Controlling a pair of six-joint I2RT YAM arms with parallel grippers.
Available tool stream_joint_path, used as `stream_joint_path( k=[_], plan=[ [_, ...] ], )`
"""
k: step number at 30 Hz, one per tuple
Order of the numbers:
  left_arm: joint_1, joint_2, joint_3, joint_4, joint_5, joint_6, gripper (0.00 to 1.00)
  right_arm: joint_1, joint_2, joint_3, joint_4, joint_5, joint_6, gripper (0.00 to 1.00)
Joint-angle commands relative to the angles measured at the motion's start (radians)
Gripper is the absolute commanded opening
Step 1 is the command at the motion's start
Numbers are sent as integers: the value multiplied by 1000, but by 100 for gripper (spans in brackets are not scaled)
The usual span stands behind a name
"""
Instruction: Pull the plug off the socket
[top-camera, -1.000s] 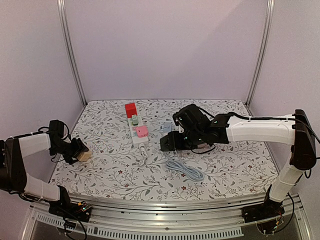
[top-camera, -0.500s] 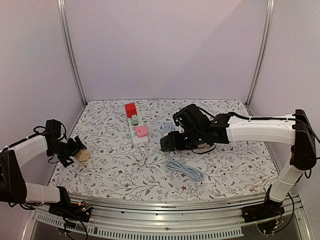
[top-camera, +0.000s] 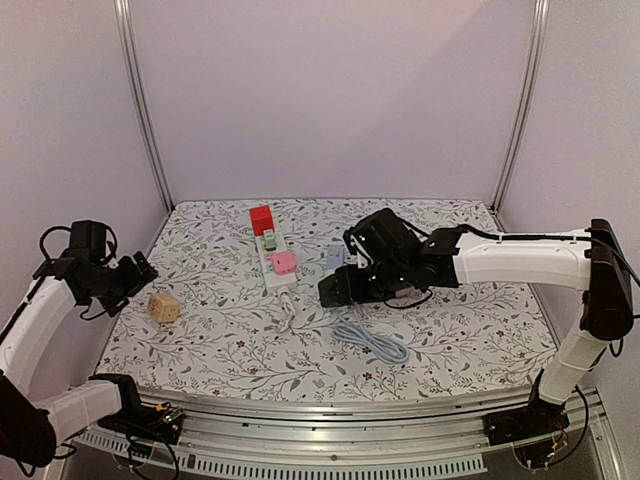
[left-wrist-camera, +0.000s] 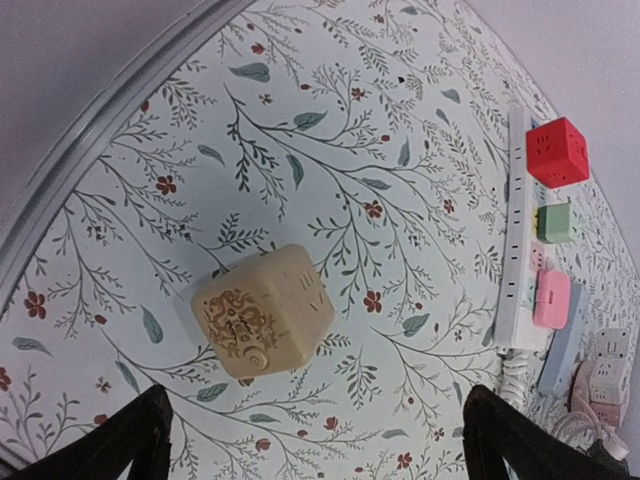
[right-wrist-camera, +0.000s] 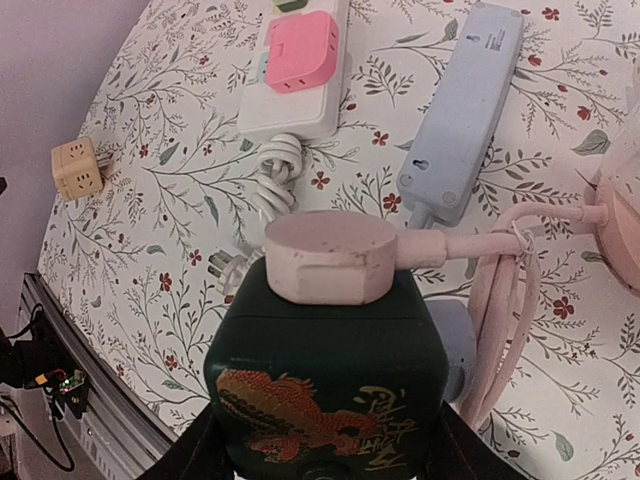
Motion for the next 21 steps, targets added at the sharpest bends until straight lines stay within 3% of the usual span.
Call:
stream_joint_path(
  k=[1, 9, 12, 21],
  plan=[
    [-92, -12, 59, -34, 59, 18, 99, 9, -54, 15, 87, -68, -35, 33],
    [-355, -1, 2, 187, 178, -125, 100, 58, 22, 44, 117, -104, -7, 34],
    [-447, 24, -13, 248, 162, -145, 100, 78, 68, 69, 128, -112, 7, 36],
    [-582, 44, -54, 309, 135, -170, 99, 123, 212, 131, 161, -111, 54, 41]
  ],
)
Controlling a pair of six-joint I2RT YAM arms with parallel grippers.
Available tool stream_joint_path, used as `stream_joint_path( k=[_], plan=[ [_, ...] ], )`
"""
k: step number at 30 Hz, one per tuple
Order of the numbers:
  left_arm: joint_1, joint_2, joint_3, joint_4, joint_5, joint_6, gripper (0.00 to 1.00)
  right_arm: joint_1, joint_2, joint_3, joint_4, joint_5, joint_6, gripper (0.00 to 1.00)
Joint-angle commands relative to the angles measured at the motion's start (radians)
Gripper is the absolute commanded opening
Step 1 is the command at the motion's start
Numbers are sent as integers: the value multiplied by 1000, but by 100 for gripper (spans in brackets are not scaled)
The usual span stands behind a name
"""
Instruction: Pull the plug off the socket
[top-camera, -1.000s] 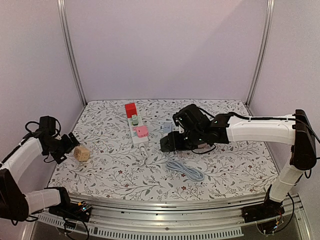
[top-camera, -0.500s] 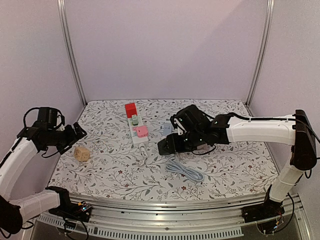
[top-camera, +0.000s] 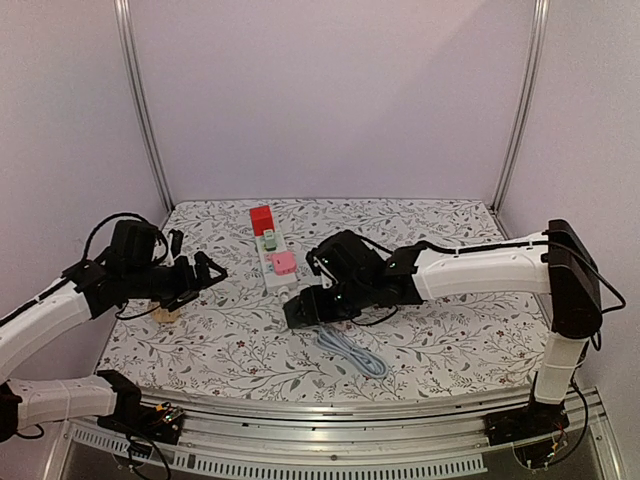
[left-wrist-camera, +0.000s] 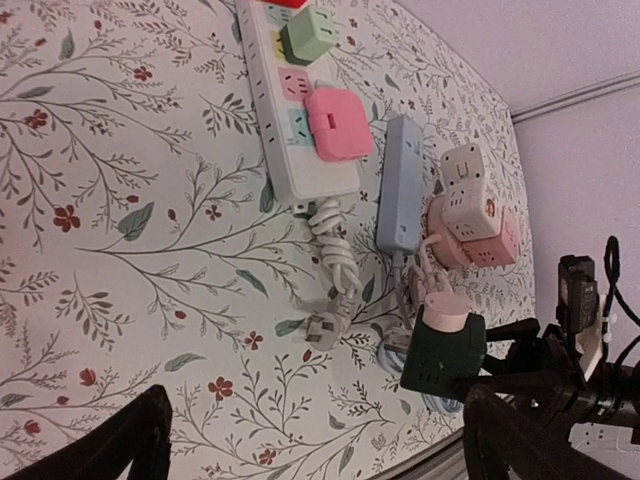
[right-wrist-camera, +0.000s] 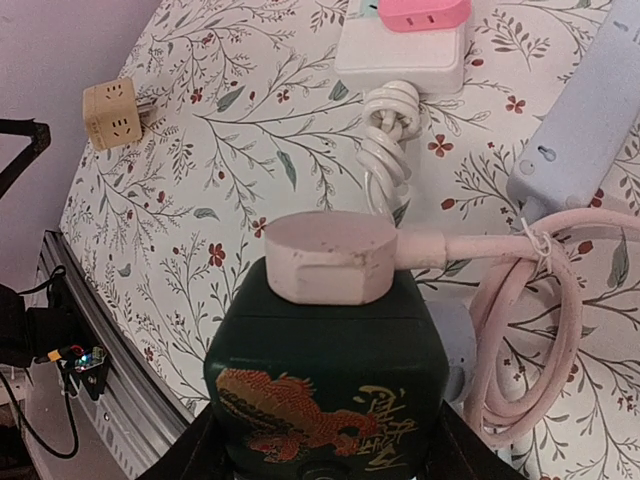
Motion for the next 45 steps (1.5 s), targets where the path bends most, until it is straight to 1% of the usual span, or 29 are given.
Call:
stream_joint_path(
  k=[1, 7, 8, 9, 11, 13, 15, 16, 21, 26, 29, 31, 35, 38, 45],
  plan=[
    [-59, 4, -33, 55, -10, -25, 100, 28, 62, 53, 78, -26, 33, 42],
    [-115, 8, -72, 109, -4, -48, 100, 28, 129, 93, 80, -40, 42, 53],
    [-135, 20, -79, 133, 4, -52, 100, 28, 119, 91, 78, -26, 35, 65],
    [-144, 28, -79, 143, 6, -51, 100, 29, 110, 87, 77, -18, 27, 71],
    [-165, 43, -78, 160, 9, -53, 100, 28, 88, 79, 76, -4, 17, 81],
    [-185, 58, -79, 171, -1, -59, 100, 29, 65, 65, 72, 20, 9, 86],
    [-201, 72, -83, 196, -7, -66, 100, 28, 35, 44, 66, 36, 10, 91],
    [-209, 81, -84, 207, -9, -69, 100, 28, 20, 37, 62, 76, 13, 91],
    [-270, 131, -67, 248, -32, -77, 100, 25, -81, -35, 41, 161, 21, 94],
    [-354, 232, -29, 269, -70, -107, 99, -16, -143, -121, 43, 163, 17, 93],
    [-395, 286, 5, 273, -104, -126, 100, -17, -171, -188, 80, 168, -26, 88],
    [-416, 325, 23, 283, -121, -140, 100, -17, -184, -227, 104, 166, -67, 83],
    [-430, 392, 48, 291, -133, -177, 99, -16, -181, -275, 151, 116, -119, 77],
    [-432, 417, 59, 294, -146, -197, 100, -11, -152, -283, 180, 102, -137, 74],
    [-432, 446, 75, 295, -156, -227, 100, 8, -52, -226, 188, 95, -165, 67]
  ],
)
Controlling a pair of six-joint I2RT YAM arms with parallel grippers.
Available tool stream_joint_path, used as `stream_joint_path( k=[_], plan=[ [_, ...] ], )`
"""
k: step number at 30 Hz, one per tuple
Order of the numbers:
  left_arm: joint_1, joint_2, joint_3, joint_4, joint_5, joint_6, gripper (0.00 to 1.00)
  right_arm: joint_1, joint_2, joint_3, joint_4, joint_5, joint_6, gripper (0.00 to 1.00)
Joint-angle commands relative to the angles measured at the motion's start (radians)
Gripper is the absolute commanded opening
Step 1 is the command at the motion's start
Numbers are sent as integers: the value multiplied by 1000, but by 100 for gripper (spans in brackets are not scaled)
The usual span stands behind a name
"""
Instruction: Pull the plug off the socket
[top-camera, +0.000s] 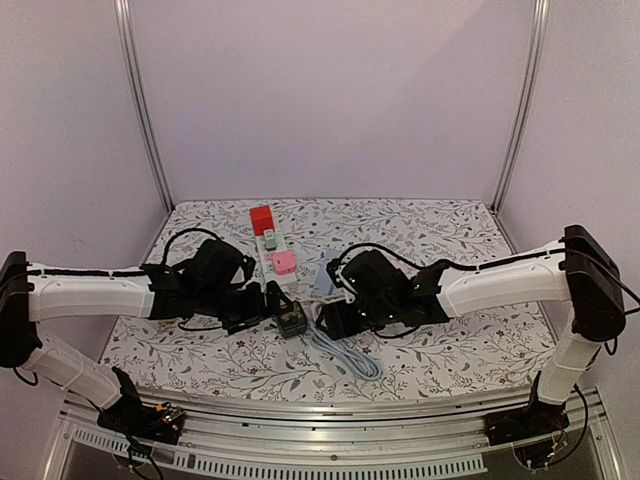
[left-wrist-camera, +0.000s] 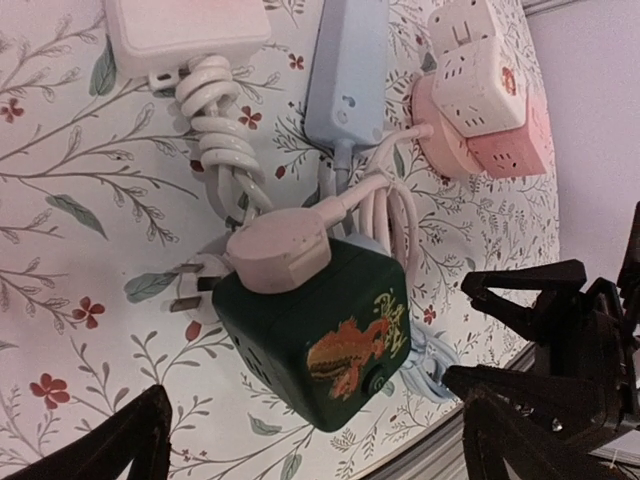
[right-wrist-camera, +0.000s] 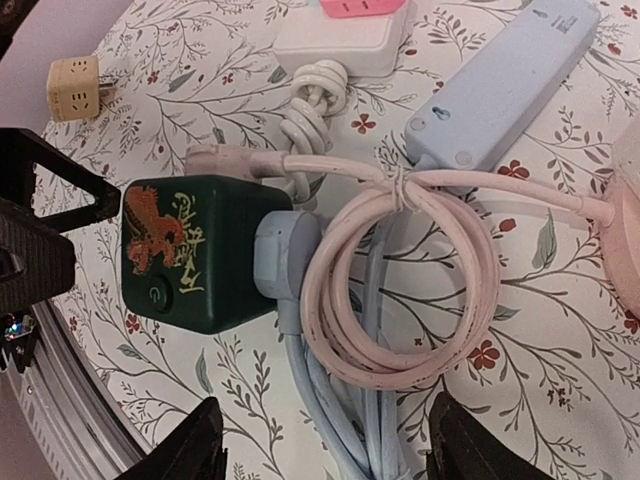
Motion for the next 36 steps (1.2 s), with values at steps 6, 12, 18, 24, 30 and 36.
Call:
stream_joint_path(
  k=[6, 12, 18, 24, 30, 36],
  plan=[
    [-13, 43, 43, 0, -28, -33, 99, 22, 126, 57, 26, -8, -19, 57],
    [-13, 84, 66, -10, -20, -32, 98, 32, 171, 65, 27, -7, -9, 51],
    [-9, 125, 92, -37, -23, -32, 98, 36, 202, 76, 29, -4, 6, 39],
    [1, 150, 111, -52, -39, -26, 97, 42, 195, 76, 27, -9, 3, 26],
    [15, 166, 120, -88, -64, -13, 94, 60, 159, 65, 25, -17, -2, 16],
    [19, 186, 138, -87, -51, -9, 92, 82, 153, 67, 27, -21, 2, 11]
  ],
)
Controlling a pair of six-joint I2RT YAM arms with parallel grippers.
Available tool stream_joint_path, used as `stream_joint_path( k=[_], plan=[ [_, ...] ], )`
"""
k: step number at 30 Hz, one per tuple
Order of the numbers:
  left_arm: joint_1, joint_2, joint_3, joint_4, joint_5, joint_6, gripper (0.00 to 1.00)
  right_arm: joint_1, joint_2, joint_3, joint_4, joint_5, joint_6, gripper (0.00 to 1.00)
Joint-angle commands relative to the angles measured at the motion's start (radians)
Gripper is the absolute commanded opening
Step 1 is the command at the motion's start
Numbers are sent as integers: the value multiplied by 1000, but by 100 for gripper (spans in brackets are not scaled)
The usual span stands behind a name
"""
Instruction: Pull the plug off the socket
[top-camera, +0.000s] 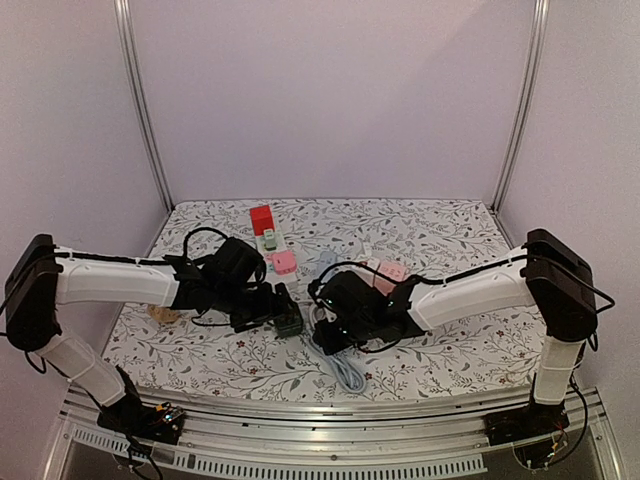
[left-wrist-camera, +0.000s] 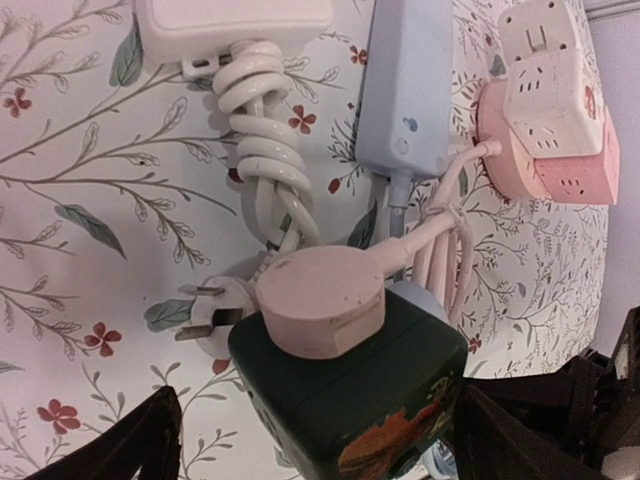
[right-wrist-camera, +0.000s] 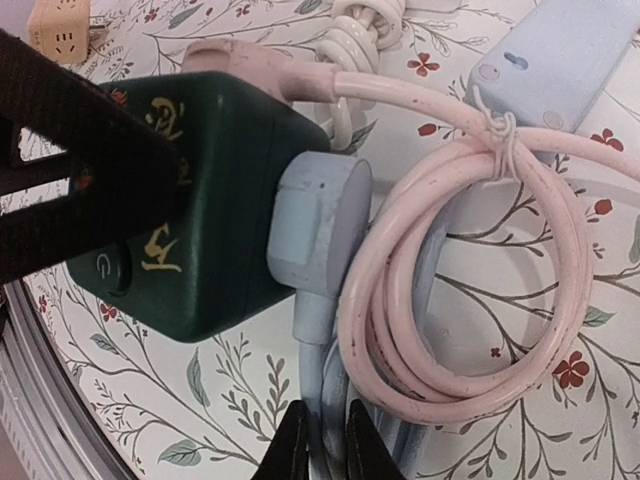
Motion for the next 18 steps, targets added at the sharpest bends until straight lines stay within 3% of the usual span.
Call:
stream_joint_path(
  k=[1, 6, 13, 18],
  plan=[
    [7, 27, 37, -22, -2, 14, 93, 26, -11, 3, -9, -11, 7, 11],
    [6, 49, 65, -16, 19, 43, 99, 37, -2, 15, -9, -11, 7, 10],
    [6, 75, 121, -76, -12, 85, 100, 45, -1, 16, -6, -8, 5, 9],
    [5, 107, 156, -100, -22, 93, 92, 49, -3, 14, -6, -4, -2, 9]
  ],
)
